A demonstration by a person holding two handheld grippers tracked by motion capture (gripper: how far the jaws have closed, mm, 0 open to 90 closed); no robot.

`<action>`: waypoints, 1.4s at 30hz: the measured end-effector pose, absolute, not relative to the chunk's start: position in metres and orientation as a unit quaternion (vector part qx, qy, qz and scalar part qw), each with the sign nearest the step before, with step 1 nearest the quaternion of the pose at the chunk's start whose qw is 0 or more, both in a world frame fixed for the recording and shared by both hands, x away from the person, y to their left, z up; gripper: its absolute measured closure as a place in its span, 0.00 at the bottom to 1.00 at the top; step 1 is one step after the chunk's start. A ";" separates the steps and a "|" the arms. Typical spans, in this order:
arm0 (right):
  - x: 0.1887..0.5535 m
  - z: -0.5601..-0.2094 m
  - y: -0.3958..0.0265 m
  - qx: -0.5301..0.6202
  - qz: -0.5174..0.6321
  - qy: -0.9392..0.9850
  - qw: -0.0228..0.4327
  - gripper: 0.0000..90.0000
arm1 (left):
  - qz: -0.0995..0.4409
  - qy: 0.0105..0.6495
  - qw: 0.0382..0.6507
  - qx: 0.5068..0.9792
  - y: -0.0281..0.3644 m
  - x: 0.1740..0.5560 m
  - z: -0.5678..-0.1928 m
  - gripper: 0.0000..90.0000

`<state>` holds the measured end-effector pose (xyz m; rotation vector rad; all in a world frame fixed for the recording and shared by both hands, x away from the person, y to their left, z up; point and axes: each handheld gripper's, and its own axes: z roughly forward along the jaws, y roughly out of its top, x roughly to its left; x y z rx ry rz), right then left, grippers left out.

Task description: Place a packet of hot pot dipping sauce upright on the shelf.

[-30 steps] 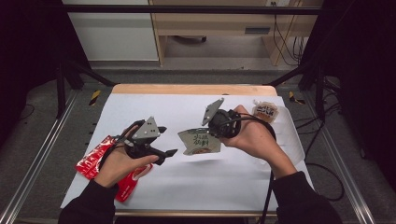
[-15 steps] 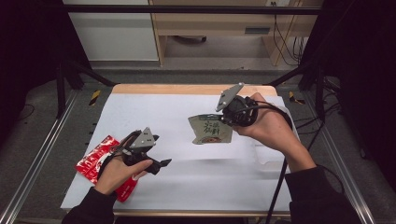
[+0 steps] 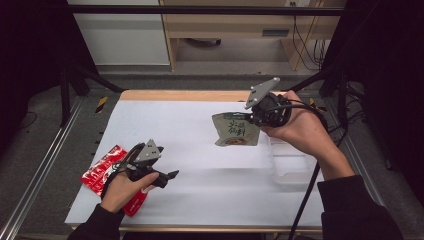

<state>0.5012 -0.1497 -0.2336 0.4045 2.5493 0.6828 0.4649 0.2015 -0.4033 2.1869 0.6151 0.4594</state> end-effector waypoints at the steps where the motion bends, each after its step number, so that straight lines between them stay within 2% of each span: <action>1: 0.501 -0.234 -0.150 0.147 0.249 0.928 0.234 1.00 | 0.181 0.243 0.399 0.865 0.202 0.465 -0.404 0.07; 25: 0.504 -0.213 -0.206 0.184 0.260 0.911 0.262 1.00 | 0.177 0.254 0.395 0.865 0.205 0.466 -0.415 0.06; 42: 0.514 -0.223 -0.251 0.210 0.256 0.901 0.281 1.00 | 0.179 0.255 0.391 0.866 0.209 0.467 -0.417 0.06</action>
